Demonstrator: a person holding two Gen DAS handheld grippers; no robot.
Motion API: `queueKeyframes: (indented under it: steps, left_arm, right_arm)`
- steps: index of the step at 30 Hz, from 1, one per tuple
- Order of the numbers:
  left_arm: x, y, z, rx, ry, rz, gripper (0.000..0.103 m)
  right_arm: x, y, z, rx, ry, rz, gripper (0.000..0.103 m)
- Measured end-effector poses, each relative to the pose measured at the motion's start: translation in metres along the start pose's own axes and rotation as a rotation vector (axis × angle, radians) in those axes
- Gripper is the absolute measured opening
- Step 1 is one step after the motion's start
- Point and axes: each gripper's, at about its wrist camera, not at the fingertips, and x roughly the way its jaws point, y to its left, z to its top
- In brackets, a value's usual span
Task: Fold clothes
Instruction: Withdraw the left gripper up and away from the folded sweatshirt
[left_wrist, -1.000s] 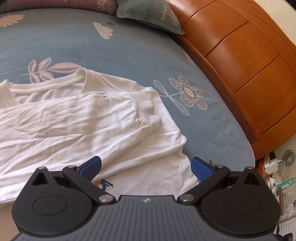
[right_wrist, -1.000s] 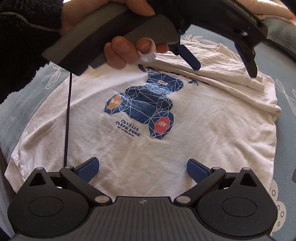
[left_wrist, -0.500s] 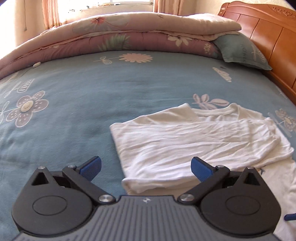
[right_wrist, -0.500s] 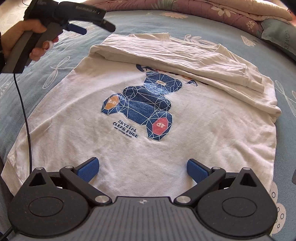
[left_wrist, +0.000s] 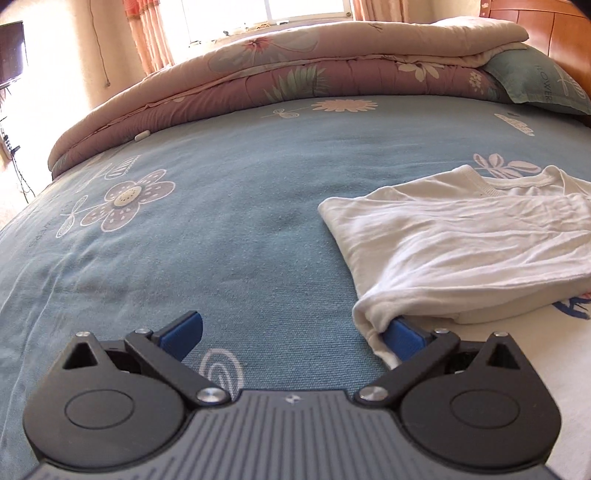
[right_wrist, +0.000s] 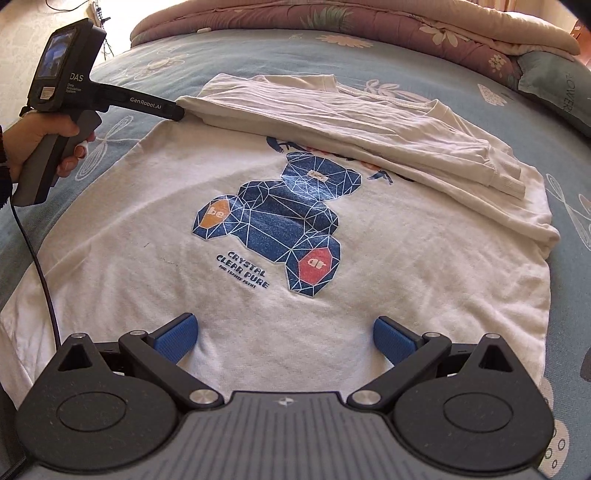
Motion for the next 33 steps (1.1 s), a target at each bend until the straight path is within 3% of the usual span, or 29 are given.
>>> queueKeyframes:
  steps: [3,8,9,12,16,19,25,28,31,33]
  left_arm:
    - [-0.007,0.008,-0.012,-0.055,-0.011,0.005,0.103]
    - [-0.028,0.035,0.002,-0.180,-0.040,-0.125,0.101]
    - [-0.032,0.040,0.006,-0.208,-0.048,-0.164,0.101]
    - [-0.029,0.044,0.032,-0.313,-0.065,-0.378,0.102]
    - [0.003,0.030,0.059,-0.380,0.015,-0.543,0.101]
    - [0.026,0.025,0.057,-0.416,0.128,-0.597,0.100]
    - [0.013,0.041,0.025,-0.426,0.209,-0.655,0.100]
    - [0.001,0.050,0.030,-0.412,0.159,-0.627,0.100]
    - [-0.001,0.053,0.049,-0.447,0.085,-0.672,0.100]
    - [0.005,0.043,0.060,-0.445,0.078,-0.695,0.100]
  right_arm:
    - [-0.001,-0.001,0.000,0.000,-0.001,0.002,0.103]
    - [-0.001,0.000,0.000,-0.004,-0.002,0.000,0.103]
    - [-0.001,0.001,0.000,-0.004,-0.002,-0.001,0.103]
    - [-0.001,0.001,0.000,-0.003,-0.002,-0.002,0.103]
    - [0.000,0.001,0.000,-0.003,-0.003,-0.001,0.103]
    - [0.000,0.001,0.000,-0.004,-0.003,0.001,0.103]
    - [-0.001,0.001,0.000,-0.007,-0.001,0.004,0.103]
    - [-0.001,0.002,0.000,-0.006,-0.002,0.000,0.103]
    - [0.000,0.002,0.000,-0.006,-0.007,-0.004,0.103]
    - [0.001,0.002,-0.001,-0.007,-0.011,-0.006,0.103]
